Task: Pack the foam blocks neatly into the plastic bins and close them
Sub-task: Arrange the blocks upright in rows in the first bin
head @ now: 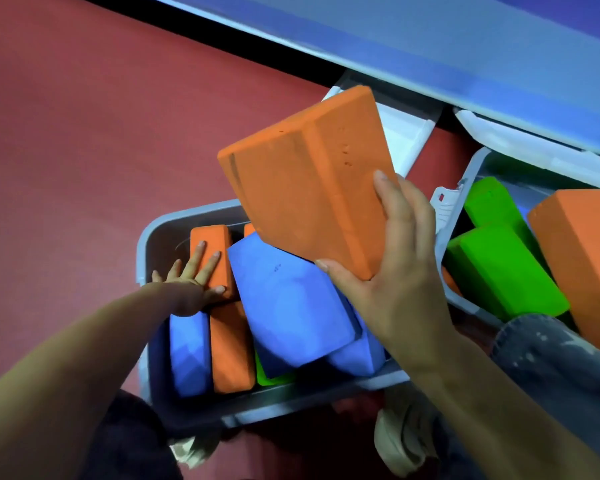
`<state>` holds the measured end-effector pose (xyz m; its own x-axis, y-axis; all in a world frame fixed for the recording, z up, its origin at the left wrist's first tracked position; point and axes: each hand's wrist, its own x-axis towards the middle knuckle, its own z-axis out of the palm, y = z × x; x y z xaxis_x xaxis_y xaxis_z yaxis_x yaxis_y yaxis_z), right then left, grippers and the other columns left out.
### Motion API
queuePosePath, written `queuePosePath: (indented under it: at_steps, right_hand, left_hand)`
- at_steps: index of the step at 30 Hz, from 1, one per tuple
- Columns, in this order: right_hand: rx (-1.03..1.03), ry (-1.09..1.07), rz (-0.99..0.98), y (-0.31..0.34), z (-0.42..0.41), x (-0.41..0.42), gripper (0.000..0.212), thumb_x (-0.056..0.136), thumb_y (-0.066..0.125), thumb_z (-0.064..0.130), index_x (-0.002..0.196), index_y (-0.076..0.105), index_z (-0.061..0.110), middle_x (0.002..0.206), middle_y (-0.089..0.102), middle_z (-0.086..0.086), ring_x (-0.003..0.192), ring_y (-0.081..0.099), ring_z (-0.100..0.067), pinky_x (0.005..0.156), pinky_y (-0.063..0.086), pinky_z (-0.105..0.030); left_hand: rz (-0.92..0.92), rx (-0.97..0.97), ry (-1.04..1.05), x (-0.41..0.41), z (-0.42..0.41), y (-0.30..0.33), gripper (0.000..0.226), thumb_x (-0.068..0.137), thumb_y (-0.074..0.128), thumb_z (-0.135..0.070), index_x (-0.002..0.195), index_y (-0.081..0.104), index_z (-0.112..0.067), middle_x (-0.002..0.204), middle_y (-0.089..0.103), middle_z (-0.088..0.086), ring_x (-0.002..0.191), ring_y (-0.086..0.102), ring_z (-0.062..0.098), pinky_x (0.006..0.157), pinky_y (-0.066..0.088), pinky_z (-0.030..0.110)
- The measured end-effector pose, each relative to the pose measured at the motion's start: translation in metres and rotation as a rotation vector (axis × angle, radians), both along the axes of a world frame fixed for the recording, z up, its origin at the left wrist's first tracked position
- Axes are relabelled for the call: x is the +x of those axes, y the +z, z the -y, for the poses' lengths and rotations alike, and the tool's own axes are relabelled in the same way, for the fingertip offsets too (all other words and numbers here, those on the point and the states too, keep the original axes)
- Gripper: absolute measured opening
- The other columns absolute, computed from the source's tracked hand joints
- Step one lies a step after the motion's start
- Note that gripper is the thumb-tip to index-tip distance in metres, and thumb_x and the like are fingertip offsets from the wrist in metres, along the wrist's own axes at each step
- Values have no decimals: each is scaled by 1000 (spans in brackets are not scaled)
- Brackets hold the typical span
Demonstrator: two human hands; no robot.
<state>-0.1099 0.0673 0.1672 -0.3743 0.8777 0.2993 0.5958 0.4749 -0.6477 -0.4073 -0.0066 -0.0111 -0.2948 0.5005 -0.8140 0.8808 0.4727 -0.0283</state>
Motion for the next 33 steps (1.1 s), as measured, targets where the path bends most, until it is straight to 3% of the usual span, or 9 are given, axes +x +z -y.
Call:
queuePosePath:
  at_steps: [6, 10, 14, 16, 19, 21, 24, 29, 33]
  right_hand:
    - [-74, 24, -45, 4, -3, 4, 93, 71, 79, 35, 144, 22, 27, 143, 28, -8, 132, 33, -15, 108, 18, -5]
    - [-101, 29, -49, 17, -9, 8, 93, 73, 80, 32, 147, 24, 25, 143, 25, -5, 131, 32, -16, 106, 24, -15]
    - [-23, -24, -34, 23, -14, 19, 89, 71, 81, 24, 145, 32, 21, 140, 30, -11, 129, 35, -27, 108, 26, -26]
    - [-6, -54, -32, 23, -16, 27, 87, 70, 82, 23, 143, 35, 19, 138, 32, -14, 129, 35, -29, 108, 24, -25]
    - [-3, -89, 5, 21, -16, 41, 88, 68, 82, 24, 143, 36, 17, 137, 33, -17, 128, 35, -32, 109, 23, -29]
    - [-24, -116, 14, 18, -12, 48, 89, 68, 82, 25, 143, 35, 18, 137, 34, -16, 127, 36, -32, 108, 25, -31]
    - [-56, -156, -8, 16, -6, 55, 89, 67, 83, 25, 143, 36, 16, 135, 35, -16, 125, 36, -30, 106, 24, -27]
    - [-55, -172, -28, 17, 2, 50, 89, 66, 83, 24, 142, 37, 16, 133, 36, -17, 124, 38, -30, 105, 24, -25]
    - [-53, -86, -15, 13, 15, 42, 86, 67, 82, 24, 141, 39, 16, 136, 35, -15, 125, 37, -31, 107, 24, -28]
  left_hand:
    - [-104, 198, 21, 26, 0, 6, 65, 96, 24, -62, 150, -8, -42, 157, -24, -12, 147, -12, 25, 114, -3, 59]
    - [2, 669, 750, 82, 24, 15, 45, 101, 32, -39, 134, 48, -12, 146, 38, 15, 134, 33, 34, 109, 26, 50]
    - [535, 693, 1480, 134, 38, 30, 84, 63, 56, -82, 103, 57, -9, 107, 63, 12, 95, 59, 29, 85, 47, 43]
    - [750, 658, 1474, 161, 43, 35, 59, 68, 71, -64, 97, 57, -15, 101, 65, 5, 94, 61, 22, 83, 50, 40]
    - [979, 614, 1573, 182, 48, 42, 63, 74, 77, -36, 128, 49, -23, 121, 65, 2, 101, 65, 28, 76, 56, 50]
    - [982, 562, 1547, 182, 53, 54, 51, 84, 70, -32, 128, 44, -34, 114, 62, -5, 91, 61, 27, 66, 50, 45]
    - [969, 491, 1469, 182, 61, 66, 58, 86, 67, -31, 133, 37, -46, 121, 58, -7, 92, 57, 27, 79, 43, 51]
    - [953, 777, 1510, 164, 54, 95, 57, 84, 71, -21, 131, 43, -39, 125, 61, -6, 98, 63, 22, 74, 52, 40]
    - [893, 959, 1433, 118, 75, 111, 45, 86, 66, -17, 127, 52, -32, 119, 66, -3, 100, 66, 25, 80, 54, 50]
